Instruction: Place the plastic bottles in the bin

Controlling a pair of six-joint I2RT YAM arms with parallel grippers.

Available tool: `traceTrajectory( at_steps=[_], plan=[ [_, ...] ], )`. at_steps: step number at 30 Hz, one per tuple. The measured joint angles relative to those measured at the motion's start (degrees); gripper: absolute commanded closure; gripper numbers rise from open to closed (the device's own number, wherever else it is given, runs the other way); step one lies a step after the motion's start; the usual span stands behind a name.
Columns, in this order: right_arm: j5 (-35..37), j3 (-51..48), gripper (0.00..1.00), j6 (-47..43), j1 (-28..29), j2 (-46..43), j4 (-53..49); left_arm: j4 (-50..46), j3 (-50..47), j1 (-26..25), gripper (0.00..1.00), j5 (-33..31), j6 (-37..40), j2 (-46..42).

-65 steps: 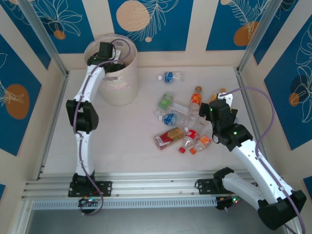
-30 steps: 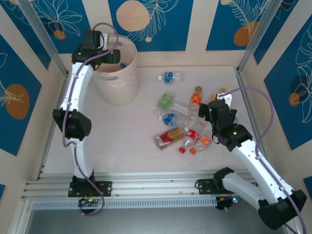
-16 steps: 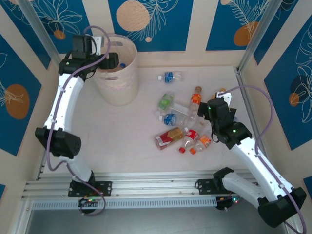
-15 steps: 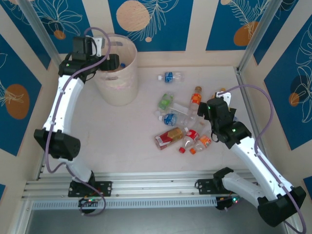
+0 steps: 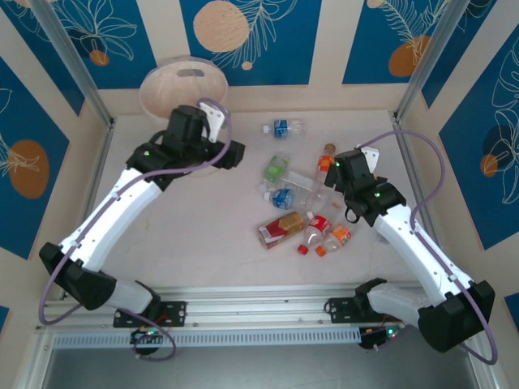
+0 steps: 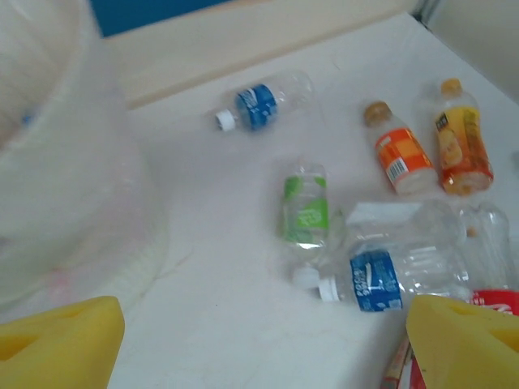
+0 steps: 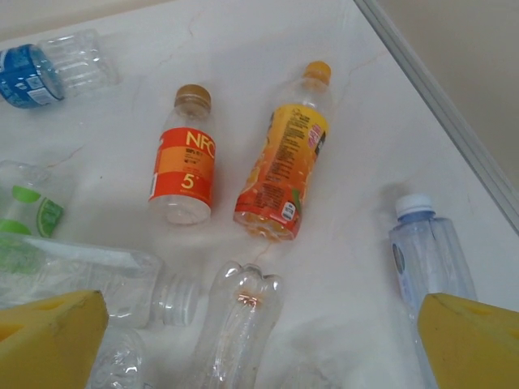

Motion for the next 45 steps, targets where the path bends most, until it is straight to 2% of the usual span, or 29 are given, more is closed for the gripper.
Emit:
traceTrajectory(
  at_steps=[8,14,23,37,45],
  plan=[
    [-5.4,0.7,0.01,2.9,-7.5,1.0,-4.0,1.0,-3.8,-13.5,0.11,-3.3,2.4,7.6],
    [-7.4,0.7,0.01,3.3,-8.8,0.9,-5.3,-0.9,-1.4,-19.3,0.11,-4.0,4.6,18.5],
    [-8.2,0.7,0.01,3.5,-9.0,0.9,-6.3,-5.1,4.9,-25.2,0.11,-4.9,6.1,31.0],
    [-8.3,0.7,0.01,3.5,-9.2,-0.8,-6.3,-7.7,6.4,-26.1,0.1,-8.9,6.9,37.6],
    [-8.3,0.7,0.01,3.5,-9.2,-1.0,-6.3,-7.9,8.0,-25.4,0.14,-10.5,6.9,39.9]
  ],
)
